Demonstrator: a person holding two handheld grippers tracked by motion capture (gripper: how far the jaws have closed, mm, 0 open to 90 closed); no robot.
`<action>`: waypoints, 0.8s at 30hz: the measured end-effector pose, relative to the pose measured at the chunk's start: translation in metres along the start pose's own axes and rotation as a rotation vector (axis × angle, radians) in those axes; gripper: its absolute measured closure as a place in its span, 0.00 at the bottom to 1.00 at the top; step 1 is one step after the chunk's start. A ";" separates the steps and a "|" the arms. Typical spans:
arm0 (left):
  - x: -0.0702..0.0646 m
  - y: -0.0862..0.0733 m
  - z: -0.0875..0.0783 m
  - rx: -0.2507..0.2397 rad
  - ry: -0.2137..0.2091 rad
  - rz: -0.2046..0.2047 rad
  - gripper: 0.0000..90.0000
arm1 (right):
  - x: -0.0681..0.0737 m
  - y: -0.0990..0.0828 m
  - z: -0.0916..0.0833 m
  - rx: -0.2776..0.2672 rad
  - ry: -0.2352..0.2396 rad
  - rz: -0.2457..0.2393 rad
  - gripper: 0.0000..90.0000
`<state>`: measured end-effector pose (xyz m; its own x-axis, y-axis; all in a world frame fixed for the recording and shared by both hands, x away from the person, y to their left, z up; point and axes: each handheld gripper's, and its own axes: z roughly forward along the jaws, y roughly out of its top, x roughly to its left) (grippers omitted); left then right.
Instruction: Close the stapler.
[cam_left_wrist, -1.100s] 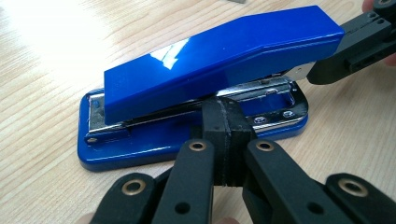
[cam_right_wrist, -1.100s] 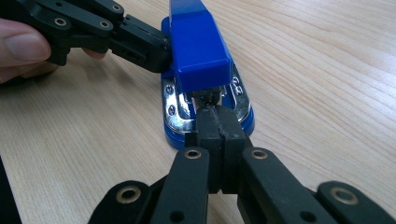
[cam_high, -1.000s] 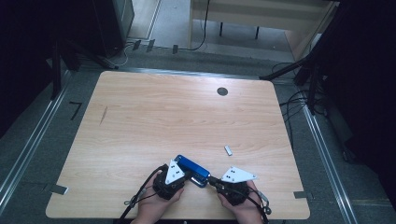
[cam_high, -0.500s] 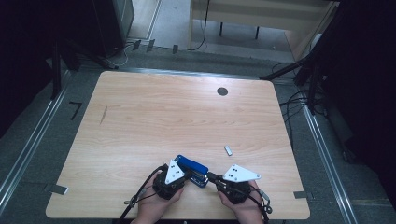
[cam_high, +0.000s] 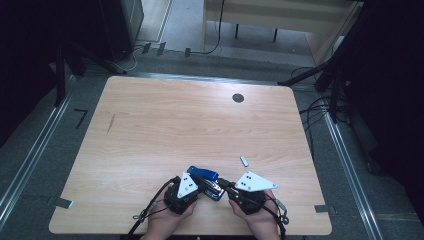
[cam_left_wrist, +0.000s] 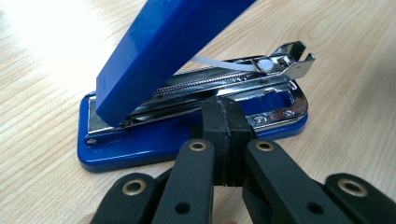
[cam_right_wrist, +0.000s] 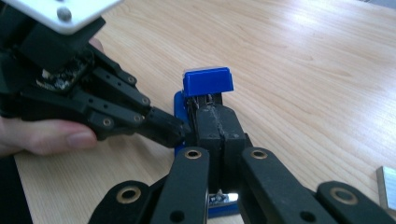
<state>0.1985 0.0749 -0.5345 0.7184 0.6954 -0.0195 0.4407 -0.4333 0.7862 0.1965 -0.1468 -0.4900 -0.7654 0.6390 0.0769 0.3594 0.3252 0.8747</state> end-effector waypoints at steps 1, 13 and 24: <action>0.000 0.000 0.000 -0.001 0.001 0.000 1.00 | 0.000 0.002 0.000 -0.003 0.000 -0.001 1.00; -0.001 0.000 0.000 0.002 0.005 0.007 1.00 | 0.002 0.014 0.004 -0.011 0.007 -0.016 1.00; -0.001 0.000 0.000 0.000 0.002 0.004 1.00 | 0.003 0.024 0.007 -0.005 0.009 -0.026 1.00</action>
<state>0.1980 0.0744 -0.5345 0.7187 0.6952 -0.0152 0.4380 -0.4356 0.7864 0.2065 -0.1325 -0.4722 -0.7795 0.6237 0.0581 0.3364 0.3385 0.8788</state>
